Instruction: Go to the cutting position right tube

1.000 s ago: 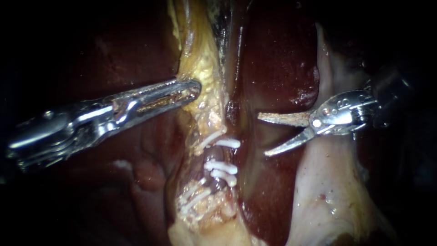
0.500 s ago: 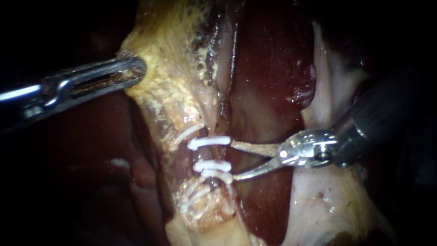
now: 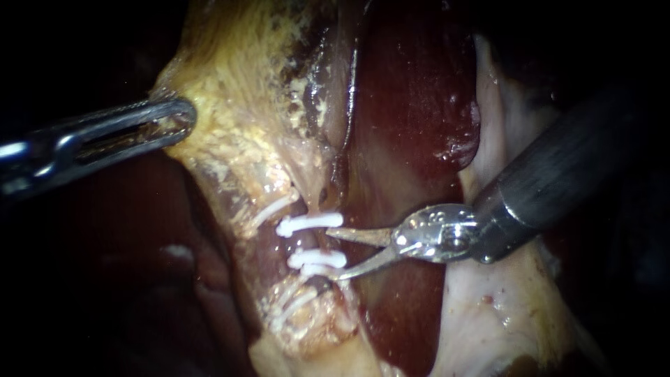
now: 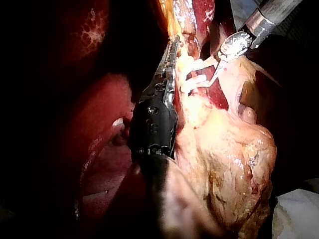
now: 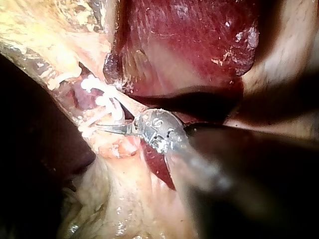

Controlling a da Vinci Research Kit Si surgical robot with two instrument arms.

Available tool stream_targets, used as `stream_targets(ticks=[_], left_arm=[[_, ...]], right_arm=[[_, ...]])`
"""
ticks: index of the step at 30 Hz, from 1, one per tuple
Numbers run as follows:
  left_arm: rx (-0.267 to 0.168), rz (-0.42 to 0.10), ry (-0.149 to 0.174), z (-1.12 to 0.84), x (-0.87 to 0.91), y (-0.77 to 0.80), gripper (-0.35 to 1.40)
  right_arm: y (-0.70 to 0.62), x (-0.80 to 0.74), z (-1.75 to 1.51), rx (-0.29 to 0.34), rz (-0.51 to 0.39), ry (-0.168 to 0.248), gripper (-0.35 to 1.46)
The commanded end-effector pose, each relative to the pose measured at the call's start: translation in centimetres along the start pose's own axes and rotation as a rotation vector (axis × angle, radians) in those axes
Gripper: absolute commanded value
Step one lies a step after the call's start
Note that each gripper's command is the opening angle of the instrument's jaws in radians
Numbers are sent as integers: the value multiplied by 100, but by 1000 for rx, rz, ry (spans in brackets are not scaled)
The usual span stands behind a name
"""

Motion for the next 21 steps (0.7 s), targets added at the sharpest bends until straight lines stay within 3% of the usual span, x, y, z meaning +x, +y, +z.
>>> stream_targets(ticks=[1, 11, 21], left_arm=[[0, 0, 0, 0, 0, 0, -35], [-1, 0, -1, -1, 0, -2, -35], [-2, 0, -1, 0, 1, -2, -35]], right_arm=[[2, 1, 2, -2, -2, 0, 132], [16, 9, 18, 0, 8, 4, 132], [13, 14, 25, 96, -25, 44, 125]])
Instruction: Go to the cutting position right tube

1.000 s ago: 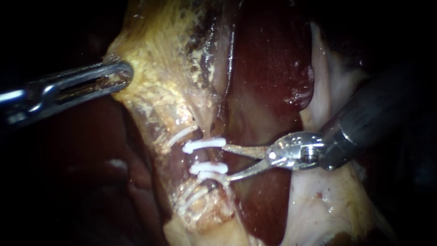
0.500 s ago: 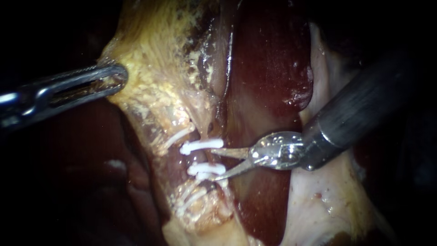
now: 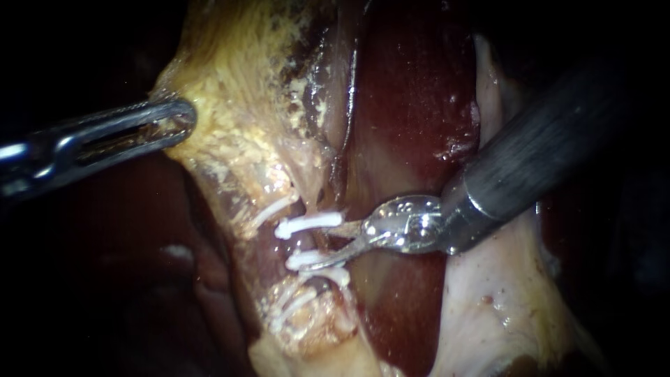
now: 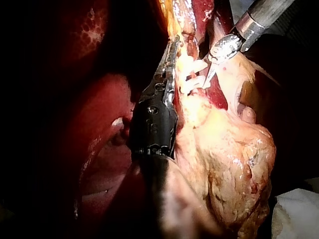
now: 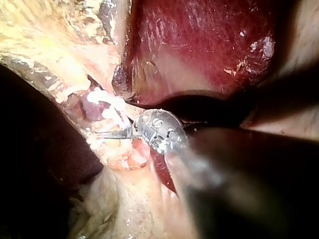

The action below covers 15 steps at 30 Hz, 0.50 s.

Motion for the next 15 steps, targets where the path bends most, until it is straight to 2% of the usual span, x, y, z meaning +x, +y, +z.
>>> stream_targets(ticks=[1, 5, 15], left_arm=[[0, 0, 0, 0, 0, 0, -35], [0, 0, 0, 0, 0, 0, -35], [-1, 0, 0, 0, 0, -1, -35]], right_arm=[[0, 2, 3, 2, -1, 1, 124], [0, 5, 12, 20, 7, 23, 124], [4, 4, 30, 35, 120, 32, 120]])
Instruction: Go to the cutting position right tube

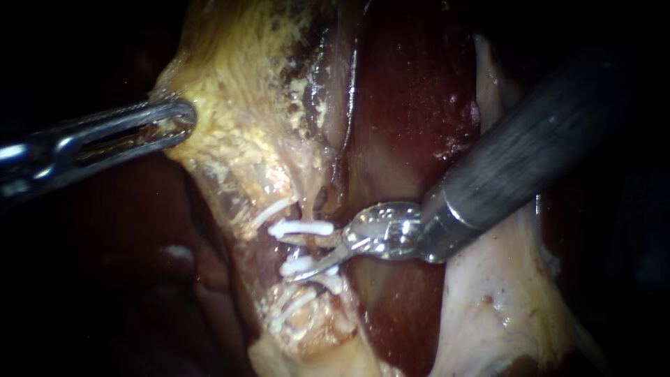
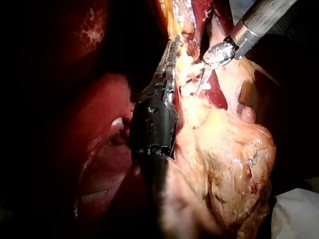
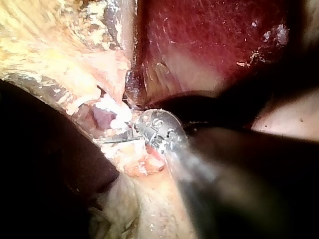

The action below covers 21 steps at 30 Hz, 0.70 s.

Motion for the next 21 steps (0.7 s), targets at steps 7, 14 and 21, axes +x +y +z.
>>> stream_targets(ticks=[7, 14, 21], left_arm=[[0, 0, 0, 0, 0, 0, -35], [0, 0, 0, 1, 0, 0, -35], [0, 0, 0, 1, 0, 0, -35]], right_arm=[[5, 0, 5, 2, 33, -2, 117], [5, -1, 4, 3, 39, -2, 115], [5, -1, 3, 4, 38, -3, 115]])
